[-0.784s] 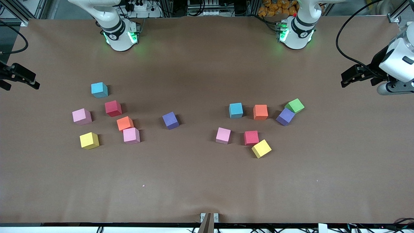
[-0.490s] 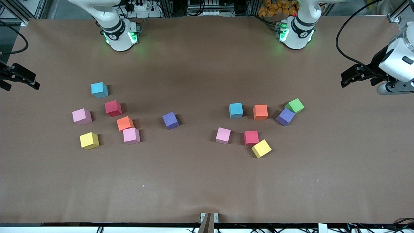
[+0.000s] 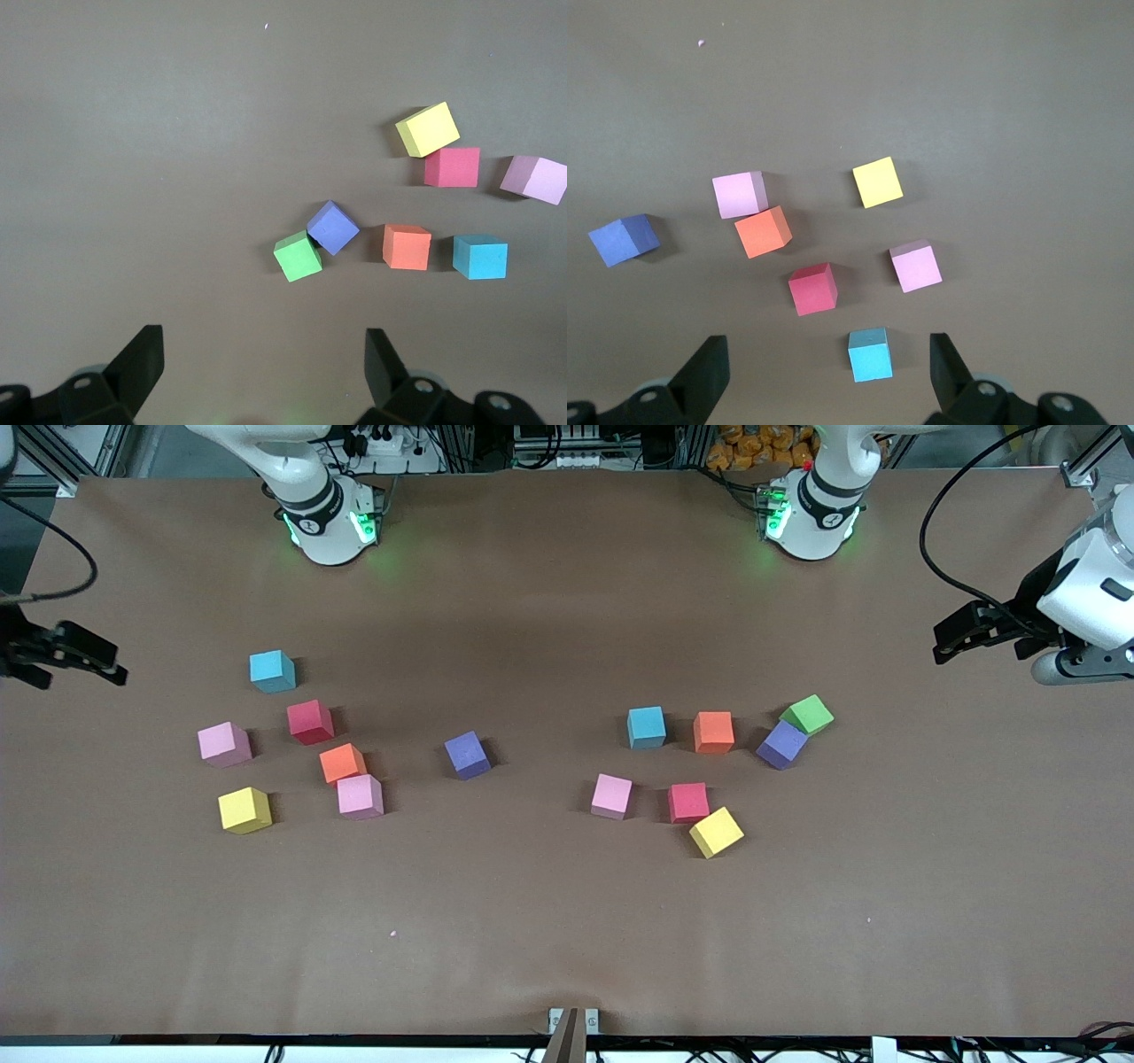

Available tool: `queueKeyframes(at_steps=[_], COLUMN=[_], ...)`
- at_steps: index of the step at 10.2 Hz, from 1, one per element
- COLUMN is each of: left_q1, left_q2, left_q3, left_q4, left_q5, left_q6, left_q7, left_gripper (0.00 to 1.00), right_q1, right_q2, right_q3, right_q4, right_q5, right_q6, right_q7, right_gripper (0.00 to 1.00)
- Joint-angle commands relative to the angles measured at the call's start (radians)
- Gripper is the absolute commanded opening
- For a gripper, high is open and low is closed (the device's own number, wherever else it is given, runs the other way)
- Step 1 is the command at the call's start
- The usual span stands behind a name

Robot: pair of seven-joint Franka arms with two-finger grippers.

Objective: Form number 2 with 11 blocks
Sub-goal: 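Reach the right gripper to the purple block while the left gripper moves toward cyan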

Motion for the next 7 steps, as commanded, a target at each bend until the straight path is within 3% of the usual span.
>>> queueKeyframes(at_steps=[1, 5, 7], left_q1=[0.004, -0.005, -0.001], left_q2=[0.007, 0.005, 0.014], left_q3=[-0.007, -0.004, -0.006], left_q4=[0.024, 0.019, 0.019], left_q5=[0.003, 0.003, 0.003], left_q6=[-0.022, -0.022, -0.017], left_q7=[0.010, 0.008, 0.010], left_gripper=[1.00, 1.00, 1.00], right_q1=[0.088, 0.298, 0.387], right_q2=[0.077, 0.244, 0.280], right_q3=[0.003, 0.003, 0.003], right_q4=[0.009, 0.006, -0.084], right_q5=[0.013, 0.089, 0.093], right_q6=[0.012, 0.107, 0.220], right_q7=[-0.008, -0.001, -0.001], right_gripper=[1.00, 1.00, 1.00])
